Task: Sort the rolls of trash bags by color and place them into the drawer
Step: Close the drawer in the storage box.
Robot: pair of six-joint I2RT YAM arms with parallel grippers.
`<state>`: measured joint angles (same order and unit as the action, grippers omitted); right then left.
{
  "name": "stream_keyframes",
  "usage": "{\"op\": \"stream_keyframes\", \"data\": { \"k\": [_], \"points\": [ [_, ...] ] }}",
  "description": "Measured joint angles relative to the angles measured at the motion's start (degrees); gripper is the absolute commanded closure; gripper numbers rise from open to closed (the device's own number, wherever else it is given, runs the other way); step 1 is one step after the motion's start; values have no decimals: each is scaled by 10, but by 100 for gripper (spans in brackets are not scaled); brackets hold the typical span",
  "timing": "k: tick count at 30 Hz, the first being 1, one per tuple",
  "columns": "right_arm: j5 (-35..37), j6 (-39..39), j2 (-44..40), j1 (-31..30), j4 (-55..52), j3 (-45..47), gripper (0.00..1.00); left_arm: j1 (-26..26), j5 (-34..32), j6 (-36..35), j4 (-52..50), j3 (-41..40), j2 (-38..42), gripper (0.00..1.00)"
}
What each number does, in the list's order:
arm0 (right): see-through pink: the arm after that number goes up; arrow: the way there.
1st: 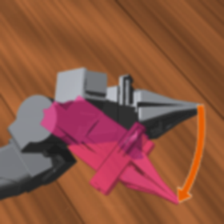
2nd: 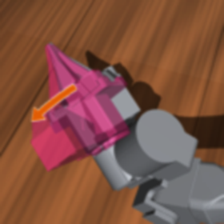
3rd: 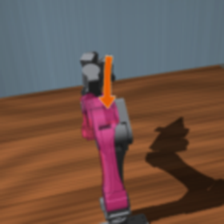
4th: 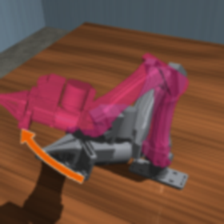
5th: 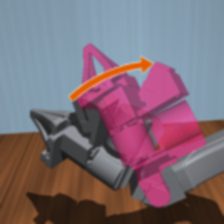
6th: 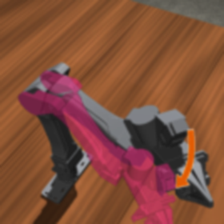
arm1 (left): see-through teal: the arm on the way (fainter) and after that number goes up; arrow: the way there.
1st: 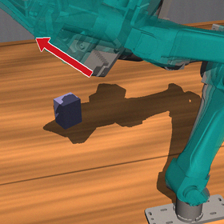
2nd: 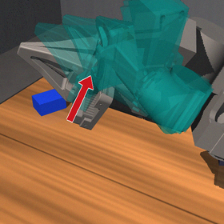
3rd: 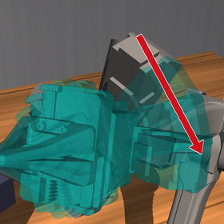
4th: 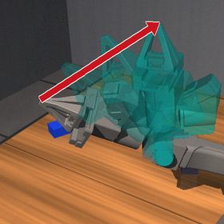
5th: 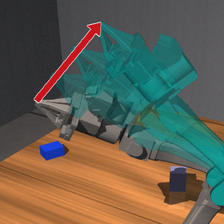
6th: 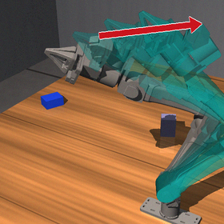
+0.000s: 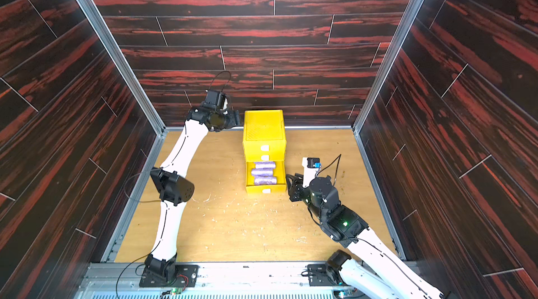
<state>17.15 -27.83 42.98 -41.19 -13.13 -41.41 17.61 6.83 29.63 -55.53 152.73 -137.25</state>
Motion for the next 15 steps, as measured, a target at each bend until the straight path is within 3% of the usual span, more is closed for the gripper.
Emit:
{"op": "stream_keyframes", "data": {
  "k": [5,9,12,15],
  "points": [
    [-19,-17,-21,-1,-9,31,60,-5,66,61,39,1,-19,17],
    [-31,-27,-29,-1,-19,37,61,6,89,97,114,-69,1,18],
    [-35,-32,-35,-1,-21,43,62,11,98,113,134,-78,-1,26],
    [-43,-38,-35,-1,-21,50,63,16,109,124,130,-19,-26,36]
  ]
}}
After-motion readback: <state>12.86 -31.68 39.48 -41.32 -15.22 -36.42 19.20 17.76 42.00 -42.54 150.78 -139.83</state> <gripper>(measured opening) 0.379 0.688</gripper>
